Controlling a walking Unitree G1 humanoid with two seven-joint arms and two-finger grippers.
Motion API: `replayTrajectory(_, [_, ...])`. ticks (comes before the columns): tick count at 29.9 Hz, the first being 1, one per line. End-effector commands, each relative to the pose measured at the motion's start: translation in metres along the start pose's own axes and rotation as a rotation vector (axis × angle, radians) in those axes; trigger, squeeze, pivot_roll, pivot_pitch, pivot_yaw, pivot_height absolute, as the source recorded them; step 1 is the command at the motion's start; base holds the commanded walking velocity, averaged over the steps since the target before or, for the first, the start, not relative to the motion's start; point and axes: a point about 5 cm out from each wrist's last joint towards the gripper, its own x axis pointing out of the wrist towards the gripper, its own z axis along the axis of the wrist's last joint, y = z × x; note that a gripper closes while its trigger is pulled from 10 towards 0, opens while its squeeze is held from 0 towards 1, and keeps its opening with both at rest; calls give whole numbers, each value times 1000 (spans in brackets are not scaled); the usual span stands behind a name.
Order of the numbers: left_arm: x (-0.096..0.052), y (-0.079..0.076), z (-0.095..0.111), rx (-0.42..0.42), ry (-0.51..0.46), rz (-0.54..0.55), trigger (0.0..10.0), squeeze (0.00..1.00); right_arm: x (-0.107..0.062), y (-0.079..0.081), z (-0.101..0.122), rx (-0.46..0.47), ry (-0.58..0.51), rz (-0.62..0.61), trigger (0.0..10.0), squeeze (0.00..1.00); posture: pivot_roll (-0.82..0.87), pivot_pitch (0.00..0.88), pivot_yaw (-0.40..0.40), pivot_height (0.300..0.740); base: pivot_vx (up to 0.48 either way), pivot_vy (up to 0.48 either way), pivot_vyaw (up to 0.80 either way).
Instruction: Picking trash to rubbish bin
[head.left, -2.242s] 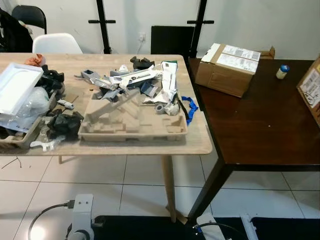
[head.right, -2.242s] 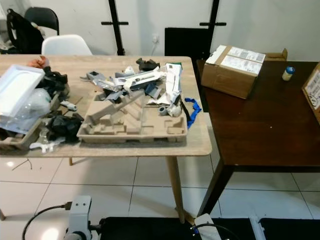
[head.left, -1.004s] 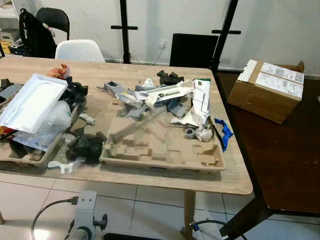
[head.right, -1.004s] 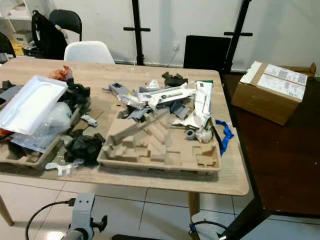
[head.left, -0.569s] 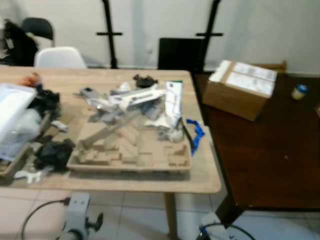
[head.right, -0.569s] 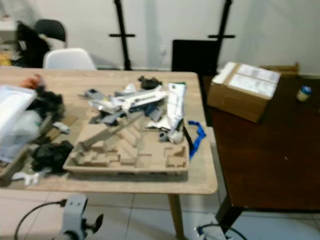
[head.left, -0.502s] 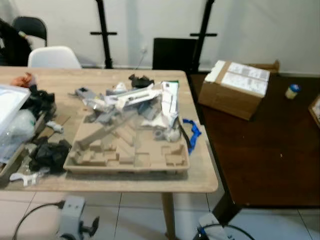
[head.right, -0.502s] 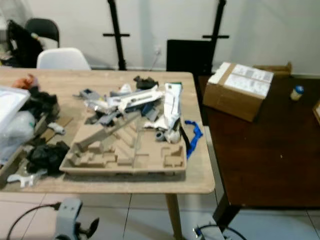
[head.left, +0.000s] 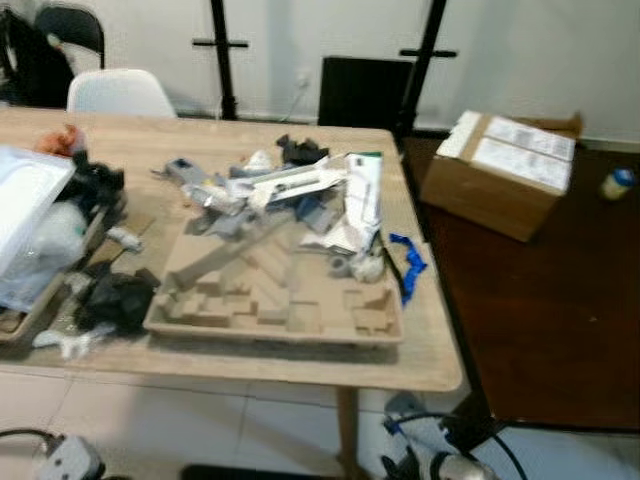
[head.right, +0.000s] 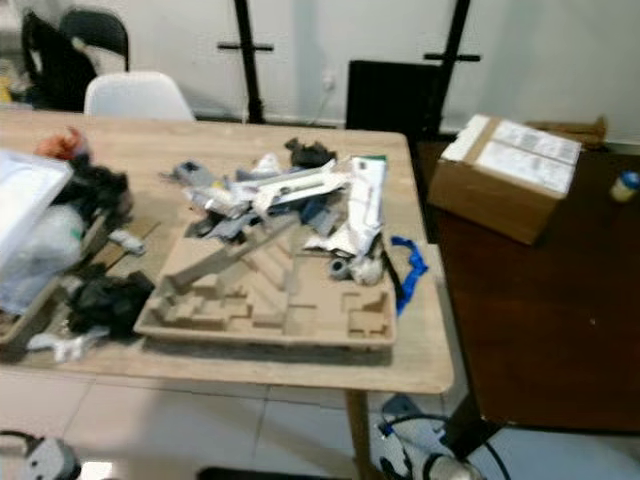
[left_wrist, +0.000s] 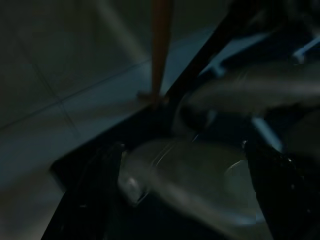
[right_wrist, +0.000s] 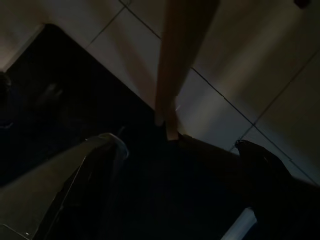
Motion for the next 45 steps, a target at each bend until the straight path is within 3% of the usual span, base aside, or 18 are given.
replayTrajectory(1, [-9,4,17,29,-10,-6,10000,0,-2,3,-7,-10,19,17,10000,0,50,118,-51,740,0,0,0])
replayTrajectory(5, [-35,26,86,178,-134,108,10000,0,-3,7,-11,-22,28,48,10000,0,60,117,-62,740,0,0,0])
replayTrajectory(10, [-50,33,116,257,-92,163,10000,0,-4,10,-13,-28,35,61,10000,0,58,118,-56,740,0,0,0])
replayTrajectory(12, [-55,39,126,293,-113,215,10000,0,-4,10,-14,-23,35,60,10000,0,57,118,-54,740,0,0,0])
replayTrajectory(14, [-64,48,149,353,-191,321,10000,0,-6,10,-17,-15,38,59,10000,0,55,119,-50,740,0,0,0])
replayTrajectory(15, [-64,48,149,353,-191,321,10000,0,-6,10,-17,-15,38,59,10000,0,55,119,-50,740,0,0,0])
replayTrajectory(16, [-65,52,158,386,-225,365,10000,380,-7,11,-19,-12,41,60,10000,0,55,119,-50,740,0,0,0])
replayTrajectory(17, [-65,52,158,386,-225,365,10000,380,-7,11,-19,-12,41,60,10000,0,55,119,-50,740,0,0,0])
replayTrajectory(18, [-65,54,163,384,-262,387,10000,1000,-7,11,-21,-9,44,61,10000,0,53,118,-46,740,0,0,0])
replayTrajectory(23, [-61,57,168,366,-342,411,10000,1000,-9,12,-24,-3,50,62,10000,0,49,116,-44,740,0,0,0])
replayTrajectory(25, [-49,72,164,363,-345,499,10000,1000,-9,12,-24,-3,51,62,10000,0,52,117,-49,740,0,0,0])
replayTrajectory(29, [-38,85,160,356,-347,575,10000,1000,-8,13,-24,-3,51,63,10000,0,52,117,-49,740,0,0,0])
replayTrajectory(31, [-20,96,155,314,-347,593,10000,1000,-7,13,-22,-4,47,64,10000,0,43,117,-41,740,0,0,0])
replayTrajectory(34, [-7,96,152,274,-336,567,10000,1000,-7,13,-20,4,39,53,10000,0,30,116,-30,740,0,0,0])
replayTrajectory(42, [2,93,150,204,-344,528,10000,1000,-9,14,-25,12,47,45,10000,0,28,118,-25,740,0,0,0])
replayTrajectory(45, [4,94,145,218,-258,534,10000,1000,-9,16,-27,11,56,48,10000,0,31,118,-28,740,0,0,0])
